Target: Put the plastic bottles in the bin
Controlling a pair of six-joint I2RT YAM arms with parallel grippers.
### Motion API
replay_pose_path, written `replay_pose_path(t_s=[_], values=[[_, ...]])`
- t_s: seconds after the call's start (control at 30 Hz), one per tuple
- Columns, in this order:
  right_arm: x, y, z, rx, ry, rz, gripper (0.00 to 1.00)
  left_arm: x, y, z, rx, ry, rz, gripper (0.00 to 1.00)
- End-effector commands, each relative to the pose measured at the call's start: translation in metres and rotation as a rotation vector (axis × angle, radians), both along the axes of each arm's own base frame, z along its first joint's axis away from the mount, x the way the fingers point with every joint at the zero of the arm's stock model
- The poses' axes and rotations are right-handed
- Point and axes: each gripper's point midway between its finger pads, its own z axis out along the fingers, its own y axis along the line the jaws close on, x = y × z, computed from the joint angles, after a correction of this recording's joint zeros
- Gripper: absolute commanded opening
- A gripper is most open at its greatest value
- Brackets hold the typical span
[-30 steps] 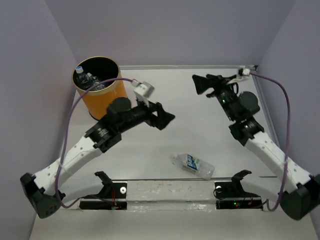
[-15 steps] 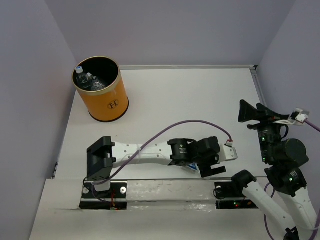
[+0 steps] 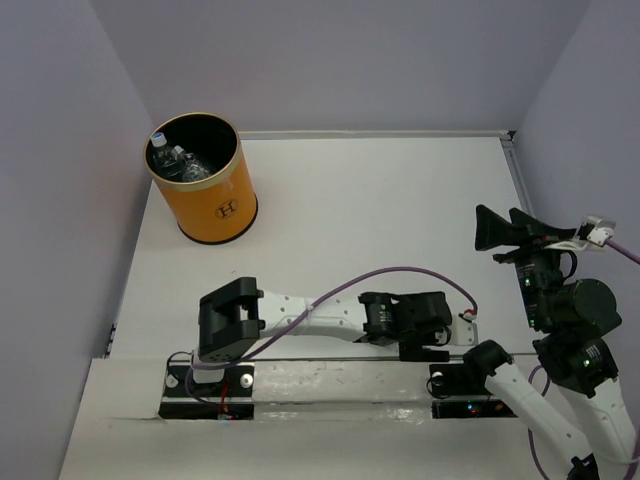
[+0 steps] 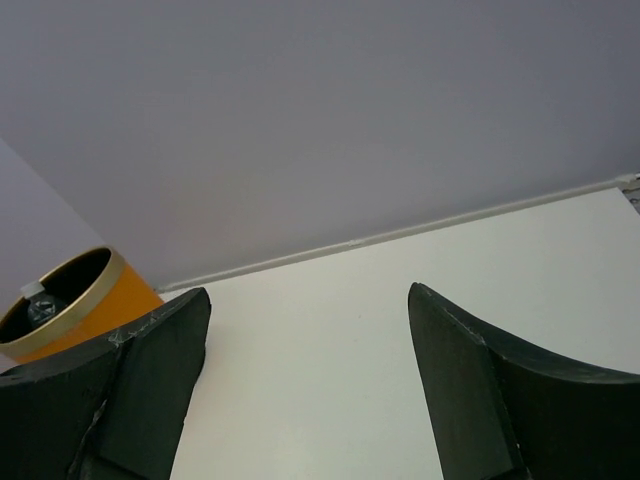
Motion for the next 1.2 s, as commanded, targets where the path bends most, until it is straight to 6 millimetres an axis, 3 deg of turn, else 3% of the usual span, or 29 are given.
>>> replay_pose_path(t_s=[0.0, 0.13, 0.33, 0.4, 0.53, 0.67, 0.77, 0.8, 0.9, 0.93, 1.17], values=[[-0.003, 0.025, 0.009, -0.055, -0.035, 0.129, 0.85, 0.012, -0.012, -0.017, 0.009, -0.072, -0.011, 0.99], [0.006, 0.031, 0.002, -0.064, -0.005, 0.140, 0.85, 0.008, -0.009, -0.034, 0.048, -0.057, -0.032, 0.99], [0.003, 0.026, 0.005, -0.056, -0.025, 0.125, 0.85, 0.010, -0.005, -0.056, 0.082, -0.043, -0.017, 0.98], [0.001, 0.025, 0.006, -0.059, -0.031, 0.120, 0.85, 0.015, -0.005, -0.058, 0.082, -0.042, -0.004, 0.95], [-0.006, 0.025, 0.012, -0.051, -0.064, 0.139, 0.85, 0.030, -0.005, -0.044, 0.041, -0.067, 0.053, 0.74], [-0.004, 0.028, 0.010, -0.057, -0.060, 0.146, 0.85, 0.040, 0.000, -0.047, 0.048, -0.070, 0.085, 0.74], [-0.006, 0.028, 0.012, -0.053, -0.065, 0.150, 0.84, 0.046, 0.010, -0.070, 0.104, -0.096, 0.113, 0.72], [-0.006, 0.027, 0.012, -0.052, -0.068, 0.148, 0.84, 0.048, 0.011, -0.073, 0.112, -0.105, 0.121, 0.68], [-0.009, 0.025, 0.015, -0.050, -0.079, 0.143, 0.84, 0.060, 0.016, -0.072, 0.097, -0.118, 0.166, 0.41], [-0.010, 0.024, 0.016, -0.049, -0.082, 0.141, 0.84, 0.066, 0.018, -0.068, 0.091, -0.133, 0.189, 0.27], [-0.015, 0.020, 0.020, -0.039, -0.101, 0.133, 0.83, 0.096, 0.029, -0.004, -0.066, -0.148, 0.335, 0.04]])
